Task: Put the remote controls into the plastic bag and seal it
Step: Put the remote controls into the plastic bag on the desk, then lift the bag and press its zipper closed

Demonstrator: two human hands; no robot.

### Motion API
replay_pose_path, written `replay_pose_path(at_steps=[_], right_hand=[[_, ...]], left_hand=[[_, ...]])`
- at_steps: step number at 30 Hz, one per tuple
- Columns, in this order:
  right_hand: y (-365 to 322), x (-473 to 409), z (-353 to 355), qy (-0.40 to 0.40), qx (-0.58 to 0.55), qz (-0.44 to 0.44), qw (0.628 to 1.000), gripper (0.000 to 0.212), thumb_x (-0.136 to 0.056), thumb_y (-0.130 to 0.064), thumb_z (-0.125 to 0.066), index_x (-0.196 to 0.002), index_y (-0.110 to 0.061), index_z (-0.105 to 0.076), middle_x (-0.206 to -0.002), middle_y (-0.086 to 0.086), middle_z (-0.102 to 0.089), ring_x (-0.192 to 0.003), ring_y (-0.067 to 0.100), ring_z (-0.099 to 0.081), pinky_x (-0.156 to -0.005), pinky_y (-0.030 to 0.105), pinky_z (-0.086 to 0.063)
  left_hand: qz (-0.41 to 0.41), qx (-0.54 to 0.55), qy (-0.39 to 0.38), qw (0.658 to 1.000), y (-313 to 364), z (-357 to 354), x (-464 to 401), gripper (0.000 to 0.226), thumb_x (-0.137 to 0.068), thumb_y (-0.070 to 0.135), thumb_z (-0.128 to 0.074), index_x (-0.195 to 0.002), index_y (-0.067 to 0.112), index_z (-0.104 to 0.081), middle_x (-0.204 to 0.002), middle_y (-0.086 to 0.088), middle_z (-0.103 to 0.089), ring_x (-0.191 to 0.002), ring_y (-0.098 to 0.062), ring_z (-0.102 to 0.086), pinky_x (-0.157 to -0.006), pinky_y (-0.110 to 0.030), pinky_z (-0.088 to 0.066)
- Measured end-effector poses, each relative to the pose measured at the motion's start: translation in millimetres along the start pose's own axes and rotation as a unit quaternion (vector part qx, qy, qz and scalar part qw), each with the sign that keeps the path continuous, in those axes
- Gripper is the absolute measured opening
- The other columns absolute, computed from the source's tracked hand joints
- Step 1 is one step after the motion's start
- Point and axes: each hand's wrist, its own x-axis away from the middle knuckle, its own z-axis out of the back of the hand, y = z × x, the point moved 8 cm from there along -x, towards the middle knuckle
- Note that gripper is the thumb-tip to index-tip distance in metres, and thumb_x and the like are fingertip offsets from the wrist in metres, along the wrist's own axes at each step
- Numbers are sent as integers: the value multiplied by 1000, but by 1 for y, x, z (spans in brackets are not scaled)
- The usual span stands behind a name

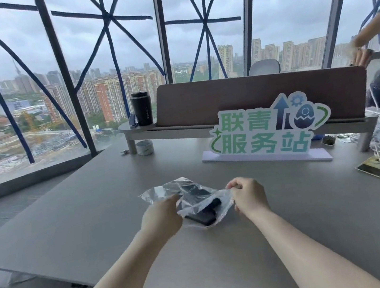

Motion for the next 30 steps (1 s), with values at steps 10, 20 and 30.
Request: replay_pose_path(at_steps=[10, 20, 30], right_hand=[[-118, 8, 114, 81, -302, 47, 949, 28, -85, 1, -53, -79, -11, -77, -54, 5, -69, -37, 12, -57, -37, 22, -49], [-115, 22, 153, 103, -318, 35, 942, 23, -83, 3, -52, -84, -2, -75, -58, 10, -66, -34, 11, -57, -36, 19, -48], [-107, 37, 201, 185, -224, 66, 955, 22, -77, -4, -56, -76, -7, -78, -49, 0, -59, -36, 15, -45, -41, 22, -40]], left_hand=[[3, 524, 138, 840, 52, 158, -19, 18, -78, -7, -61, -82, 9, -70, -76, -8, -65, -50, -13, -62, -45, -17, -54], [-105, 476, 15, 873, 86, 125, -8, 23, -66, 6, -80, -85, 19, -76, -89, -11, -74, -79, -14, -65, -82, -25, -53], [-67, 487, 79, 867, 92, 119, -1, 14, -78, 23, -73, -83, 10, -74, -73, 3, -73, -56, -7, -56, -47, -17, -44]])
